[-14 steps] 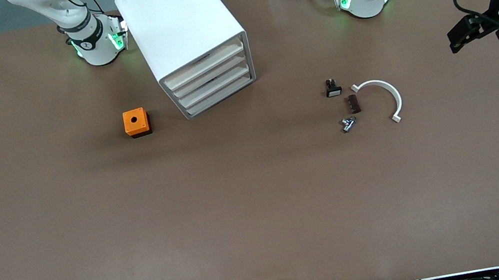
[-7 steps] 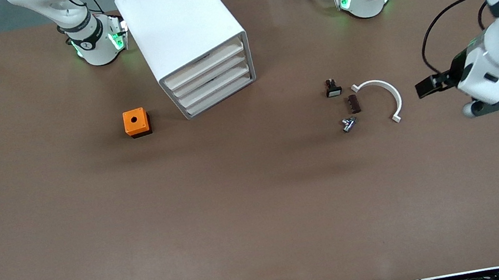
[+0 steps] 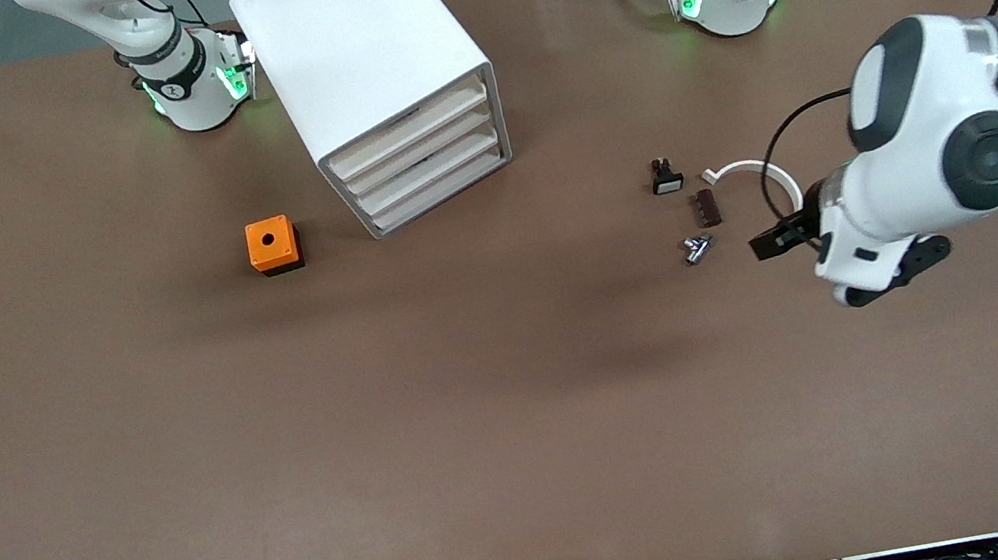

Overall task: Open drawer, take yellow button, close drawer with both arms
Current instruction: 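Move the left gripper toward the front of the white drawer cabinet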

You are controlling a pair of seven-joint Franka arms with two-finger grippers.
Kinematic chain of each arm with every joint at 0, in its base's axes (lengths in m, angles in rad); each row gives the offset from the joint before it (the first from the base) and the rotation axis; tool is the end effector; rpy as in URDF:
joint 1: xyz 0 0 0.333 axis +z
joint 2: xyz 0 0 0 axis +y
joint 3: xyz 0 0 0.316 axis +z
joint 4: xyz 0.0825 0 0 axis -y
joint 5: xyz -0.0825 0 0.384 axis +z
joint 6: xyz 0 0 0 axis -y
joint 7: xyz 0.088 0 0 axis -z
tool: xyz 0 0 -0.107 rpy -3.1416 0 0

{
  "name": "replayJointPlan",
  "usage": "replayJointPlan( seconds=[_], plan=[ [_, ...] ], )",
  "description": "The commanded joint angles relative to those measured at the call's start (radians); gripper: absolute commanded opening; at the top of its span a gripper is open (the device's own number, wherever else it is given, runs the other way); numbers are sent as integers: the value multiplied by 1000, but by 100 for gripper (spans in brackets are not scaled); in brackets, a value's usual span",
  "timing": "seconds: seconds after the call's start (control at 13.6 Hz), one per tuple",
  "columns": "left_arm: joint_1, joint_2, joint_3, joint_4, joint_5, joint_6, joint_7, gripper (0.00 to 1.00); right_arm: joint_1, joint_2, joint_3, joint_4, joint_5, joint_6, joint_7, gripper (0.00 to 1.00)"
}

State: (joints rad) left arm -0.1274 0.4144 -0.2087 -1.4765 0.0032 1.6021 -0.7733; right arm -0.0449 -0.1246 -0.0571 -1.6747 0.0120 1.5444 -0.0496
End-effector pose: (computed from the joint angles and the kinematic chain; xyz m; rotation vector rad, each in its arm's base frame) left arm 0.6163 -0.1951 0.4237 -2.9603 -0.6652 0.4297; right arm 0.5095 -0.0528 0.6396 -3.1211 0.0806 0.0069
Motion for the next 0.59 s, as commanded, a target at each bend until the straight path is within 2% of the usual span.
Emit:
replayJointPlan(
  seconds=[0.0,0.29,0.52],
  plan=[
    [-79,62,0,51,-34,-2,-217,100,0,-23,-3,-20,17,2,14,100],
    [-173,138,0,51,-66,1,-462,100,4,-24,-3,-22,20,-1,80,100],
    [-224,185,0,50,-152,1,-682,100,4,-23,-3,-23,20,-1,70,100]
  ],
)
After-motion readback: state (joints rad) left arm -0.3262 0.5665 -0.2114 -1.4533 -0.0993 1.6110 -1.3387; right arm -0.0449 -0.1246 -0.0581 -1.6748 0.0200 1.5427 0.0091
